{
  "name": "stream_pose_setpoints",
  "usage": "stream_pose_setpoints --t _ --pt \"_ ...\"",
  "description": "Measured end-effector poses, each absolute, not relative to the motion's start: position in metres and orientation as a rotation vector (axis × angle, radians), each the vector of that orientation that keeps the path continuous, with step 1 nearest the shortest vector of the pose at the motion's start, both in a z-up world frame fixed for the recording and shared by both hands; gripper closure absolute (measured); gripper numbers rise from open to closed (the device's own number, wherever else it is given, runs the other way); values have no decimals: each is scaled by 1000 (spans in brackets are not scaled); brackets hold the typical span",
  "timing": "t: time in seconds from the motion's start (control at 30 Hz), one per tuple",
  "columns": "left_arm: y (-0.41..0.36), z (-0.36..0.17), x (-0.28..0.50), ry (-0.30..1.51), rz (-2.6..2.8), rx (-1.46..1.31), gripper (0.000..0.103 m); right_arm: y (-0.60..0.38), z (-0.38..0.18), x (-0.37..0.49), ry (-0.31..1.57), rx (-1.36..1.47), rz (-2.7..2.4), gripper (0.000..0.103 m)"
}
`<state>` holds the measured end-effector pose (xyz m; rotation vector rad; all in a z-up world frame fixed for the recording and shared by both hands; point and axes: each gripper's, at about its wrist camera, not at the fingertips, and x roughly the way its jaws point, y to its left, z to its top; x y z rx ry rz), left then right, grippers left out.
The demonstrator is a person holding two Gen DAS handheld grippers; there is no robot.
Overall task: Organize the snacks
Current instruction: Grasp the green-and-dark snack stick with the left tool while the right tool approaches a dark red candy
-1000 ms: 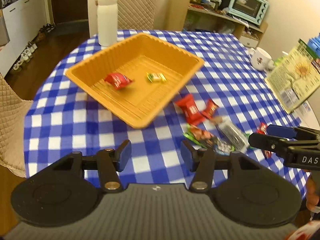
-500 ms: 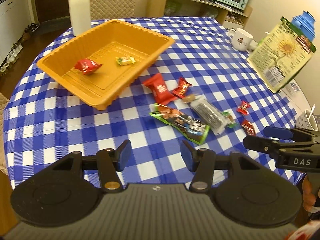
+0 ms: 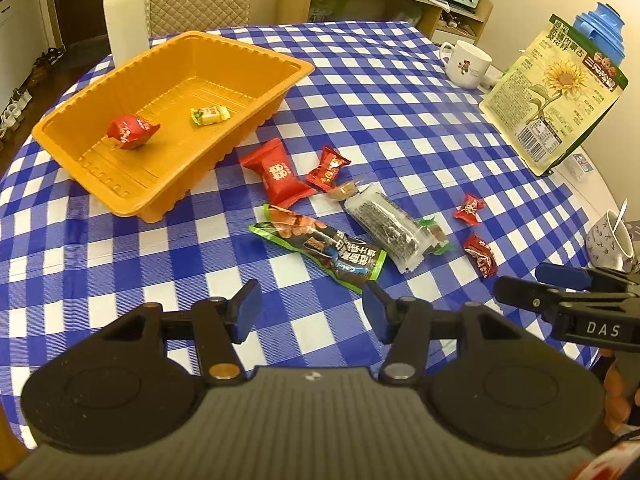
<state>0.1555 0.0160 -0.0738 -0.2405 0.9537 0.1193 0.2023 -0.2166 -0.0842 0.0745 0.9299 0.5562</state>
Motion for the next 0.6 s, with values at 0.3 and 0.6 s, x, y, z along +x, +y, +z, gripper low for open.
stream_pose_setpoints --t 0.3,0.6 --pt "9 -90 178 963 134 -256 47 -228 -96 215 948 81 508 23" --pt "2 -105 207 960 178 -274 47 -234 -107 229 963 74 474 23"
